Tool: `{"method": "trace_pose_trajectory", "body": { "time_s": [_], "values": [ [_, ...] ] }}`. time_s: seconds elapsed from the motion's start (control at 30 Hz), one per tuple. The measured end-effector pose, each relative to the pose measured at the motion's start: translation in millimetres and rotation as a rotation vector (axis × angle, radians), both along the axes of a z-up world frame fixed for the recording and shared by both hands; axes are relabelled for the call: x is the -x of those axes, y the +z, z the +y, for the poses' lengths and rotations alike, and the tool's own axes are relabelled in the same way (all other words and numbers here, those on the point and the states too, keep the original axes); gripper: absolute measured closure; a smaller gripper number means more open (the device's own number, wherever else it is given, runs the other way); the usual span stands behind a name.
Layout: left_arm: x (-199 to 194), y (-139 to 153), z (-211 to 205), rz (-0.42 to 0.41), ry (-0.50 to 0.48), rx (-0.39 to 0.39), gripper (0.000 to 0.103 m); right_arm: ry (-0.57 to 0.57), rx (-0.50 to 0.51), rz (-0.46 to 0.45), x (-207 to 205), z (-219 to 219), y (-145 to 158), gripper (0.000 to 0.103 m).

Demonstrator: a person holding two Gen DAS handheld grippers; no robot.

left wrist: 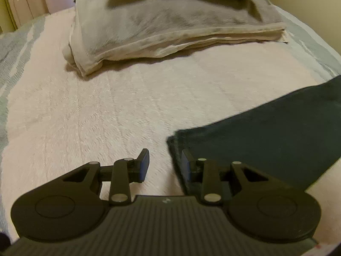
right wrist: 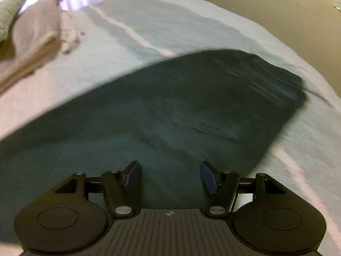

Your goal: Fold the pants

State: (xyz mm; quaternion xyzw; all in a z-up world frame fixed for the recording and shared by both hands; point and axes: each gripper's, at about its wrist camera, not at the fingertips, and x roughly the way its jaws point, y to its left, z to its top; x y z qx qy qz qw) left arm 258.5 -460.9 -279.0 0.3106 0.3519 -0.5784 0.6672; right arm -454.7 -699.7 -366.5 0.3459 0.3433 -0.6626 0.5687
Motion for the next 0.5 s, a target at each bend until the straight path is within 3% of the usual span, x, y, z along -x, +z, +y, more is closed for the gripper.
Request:
{"method": "trace_pose_trajectory", "body": {
  "time_s": [0.1, 0.27, 0.5],
  "values": [
    [27.8, 2.3, 11.1, 0.01, -0.024, -0.012, 0.075, -0.025, -0.048, 0.015, 26.0, 28.1, -5.7, 0.042],
    [81.8, -5.9, 20.0, 0.021, -0.089, -0.061, 0.075, -0.092, -0.003, -0.049, 49.8, 54.8, 10.5, 0.041],
    [150.0, -8.7, 22.1, 0.017, -0.17, -0.086, 0.075, -0.129, -0.014, -0.171, 69.6, 55.7, 12.2, 0.037]
  ]
}}
